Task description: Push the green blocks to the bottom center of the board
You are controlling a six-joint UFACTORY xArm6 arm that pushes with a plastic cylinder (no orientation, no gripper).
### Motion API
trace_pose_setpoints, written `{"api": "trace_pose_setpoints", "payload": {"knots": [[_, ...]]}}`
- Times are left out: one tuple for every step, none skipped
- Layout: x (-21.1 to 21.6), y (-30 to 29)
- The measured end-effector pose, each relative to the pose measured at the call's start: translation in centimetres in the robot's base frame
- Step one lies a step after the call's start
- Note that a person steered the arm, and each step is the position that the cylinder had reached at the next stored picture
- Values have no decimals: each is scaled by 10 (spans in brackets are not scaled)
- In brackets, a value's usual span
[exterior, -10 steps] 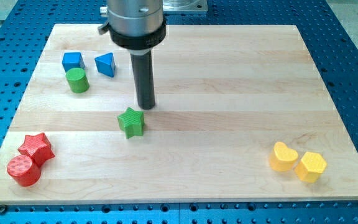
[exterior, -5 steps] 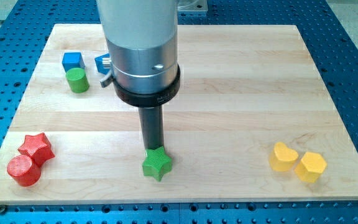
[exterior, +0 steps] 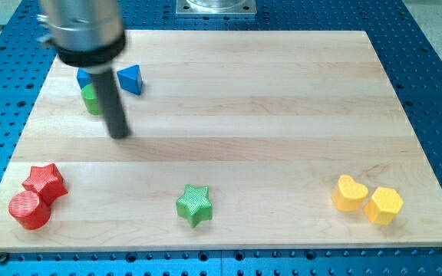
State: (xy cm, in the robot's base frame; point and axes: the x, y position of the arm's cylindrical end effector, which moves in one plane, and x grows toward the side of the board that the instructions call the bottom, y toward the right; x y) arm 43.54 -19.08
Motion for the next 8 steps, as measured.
{"api": "trace_pose_setpoints", "payload": {"knots": [[-14,-73],[-49,-43],[-71,15],[-50,60],[-3,90],[53,122],[84,133],[91,132]]}}
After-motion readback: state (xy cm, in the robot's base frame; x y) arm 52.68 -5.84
